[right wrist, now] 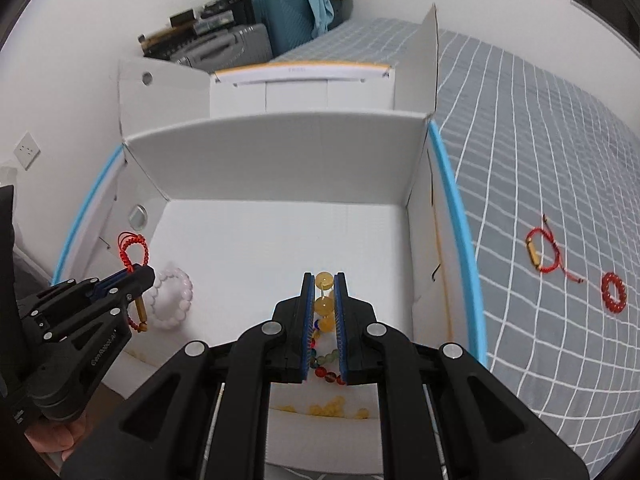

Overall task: Organize jewelry
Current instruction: 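Carry the red string bracelet and yellow beads into the white box with both tools, then open both tools to drop the red string bracelet and yellow beads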

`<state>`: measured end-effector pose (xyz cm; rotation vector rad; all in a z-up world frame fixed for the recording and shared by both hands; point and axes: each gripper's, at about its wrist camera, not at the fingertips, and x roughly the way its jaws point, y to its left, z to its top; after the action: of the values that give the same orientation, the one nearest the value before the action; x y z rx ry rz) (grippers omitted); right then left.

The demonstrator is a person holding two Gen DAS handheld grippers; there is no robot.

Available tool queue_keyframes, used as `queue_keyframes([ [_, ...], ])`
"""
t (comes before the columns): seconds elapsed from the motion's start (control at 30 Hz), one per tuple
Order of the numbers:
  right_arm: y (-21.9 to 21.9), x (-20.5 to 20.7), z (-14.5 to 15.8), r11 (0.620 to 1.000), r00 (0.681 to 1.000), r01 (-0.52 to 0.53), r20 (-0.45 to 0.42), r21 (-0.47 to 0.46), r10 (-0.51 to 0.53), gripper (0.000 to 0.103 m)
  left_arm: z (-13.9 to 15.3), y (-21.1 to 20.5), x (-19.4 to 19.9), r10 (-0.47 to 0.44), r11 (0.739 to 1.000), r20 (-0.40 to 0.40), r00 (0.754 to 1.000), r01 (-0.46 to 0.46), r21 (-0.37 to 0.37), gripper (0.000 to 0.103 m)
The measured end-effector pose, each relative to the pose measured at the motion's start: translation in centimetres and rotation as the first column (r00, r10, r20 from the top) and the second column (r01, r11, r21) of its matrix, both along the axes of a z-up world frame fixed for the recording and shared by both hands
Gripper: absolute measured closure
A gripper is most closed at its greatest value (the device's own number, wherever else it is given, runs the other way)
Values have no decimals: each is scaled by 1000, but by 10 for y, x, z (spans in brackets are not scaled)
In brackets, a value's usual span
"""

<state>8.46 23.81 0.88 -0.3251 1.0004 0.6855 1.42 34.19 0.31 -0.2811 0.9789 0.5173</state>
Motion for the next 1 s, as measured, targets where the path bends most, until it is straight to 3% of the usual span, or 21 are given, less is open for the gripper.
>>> queue_keyframes([
  [0.57, 5, 0, -15, 1000, 999, 10, -37, -26, -11, 91, -9, 3, 5, -1, 1000, -26, 1000, 0, -4, 92],
  [0.67, 5, -3, -12, 1000, 999, 3, -32, -11, -4, 71, -6, 3, 2, 11, 1000, -10, 1000, -10, 16, 92],
  [0.73, 4, -7, -6, 1000, 1000, 3, 3, 0, -3, 65, -1, 1, -1, 16, 1000, 3, 1000, -16, 21, 82],
  [0.77, 2, -9, -2, 1000, 1000, 1, 19, 4, -1, 63, 1, 1, -2, 18, 1000, 11, 1000, -18, 22, 71],
  [0.8, 0, -10, 2, 1000, 1000, -1, 27, 13, 1, 53, 5, 0, -4, 20, 999, 24, 1000, -20, 26, 61],
  [0.83, -3, -10, 7, 1000, 999, -1, 34, 25, 0, 40, 9, -2, -5, 20, 999, 36, 999, -22, 34, 58],
  [0.93, -17, -8, 23, 997, 997, 29, 74, 69, -34, 26, 24, -10, -7, 15, 998, 75, 997, -20, 65, 46],
  [1.0, -28, -4, 34, 995, 994, 40, 96, 93, -49, 18, 31, -16, -5, 8, 997, 98, 995, -16, 77, 32],
])
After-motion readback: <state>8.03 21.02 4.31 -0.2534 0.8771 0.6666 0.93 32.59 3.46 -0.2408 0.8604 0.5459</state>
